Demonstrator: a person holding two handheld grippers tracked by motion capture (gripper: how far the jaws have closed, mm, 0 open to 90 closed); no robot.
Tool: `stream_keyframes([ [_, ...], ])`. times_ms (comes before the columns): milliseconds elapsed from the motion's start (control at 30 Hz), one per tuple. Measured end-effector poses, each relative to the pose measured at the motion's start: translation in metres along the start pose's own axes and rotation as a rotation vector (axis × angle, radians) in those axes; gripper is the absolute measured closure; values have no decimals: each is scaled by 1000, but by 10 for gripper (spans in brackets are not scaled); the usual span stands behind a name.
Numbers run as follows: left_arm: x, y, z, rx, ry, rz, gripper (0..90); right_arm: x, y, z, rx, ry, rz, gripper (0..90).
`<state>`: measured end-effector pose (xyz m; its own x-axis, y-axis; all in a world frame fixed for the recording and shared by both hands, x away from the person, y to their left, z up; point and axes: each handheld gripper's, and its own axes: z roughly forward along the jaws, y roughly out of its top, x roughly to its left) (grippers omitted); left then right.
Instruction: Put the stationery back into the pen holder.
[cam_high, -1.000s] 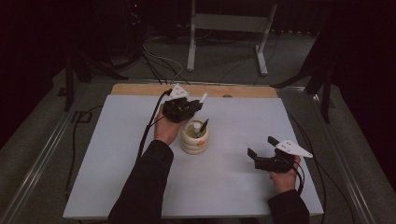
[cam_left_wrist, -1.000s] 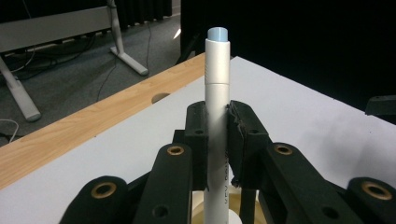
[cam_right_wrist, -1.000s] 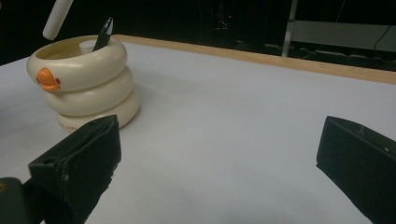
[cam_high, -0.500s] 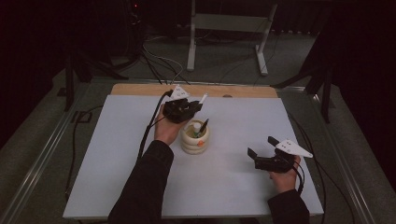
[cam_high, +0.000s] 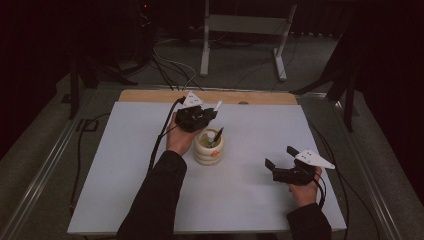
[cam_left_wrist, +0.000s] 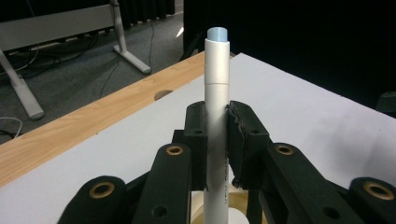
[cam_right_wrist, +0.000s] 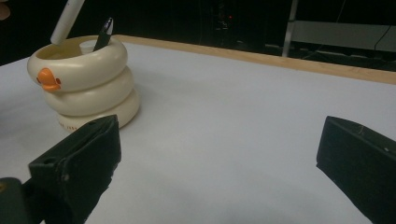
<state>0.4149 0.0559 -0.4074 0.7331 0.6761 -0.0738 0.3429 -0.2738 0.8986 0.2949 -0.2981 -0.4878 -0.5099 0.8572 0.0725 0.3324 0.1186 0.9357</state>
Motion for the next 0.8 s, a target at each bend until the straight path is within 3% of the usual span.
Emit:
stream_keyframes([
  [367,3,-13,6,42,16,-3,789,0,0,-1,1,2,3,0],
  [800,6,-26,7,54,15,-19,782,0,-1,1,3,1,3,0],
])
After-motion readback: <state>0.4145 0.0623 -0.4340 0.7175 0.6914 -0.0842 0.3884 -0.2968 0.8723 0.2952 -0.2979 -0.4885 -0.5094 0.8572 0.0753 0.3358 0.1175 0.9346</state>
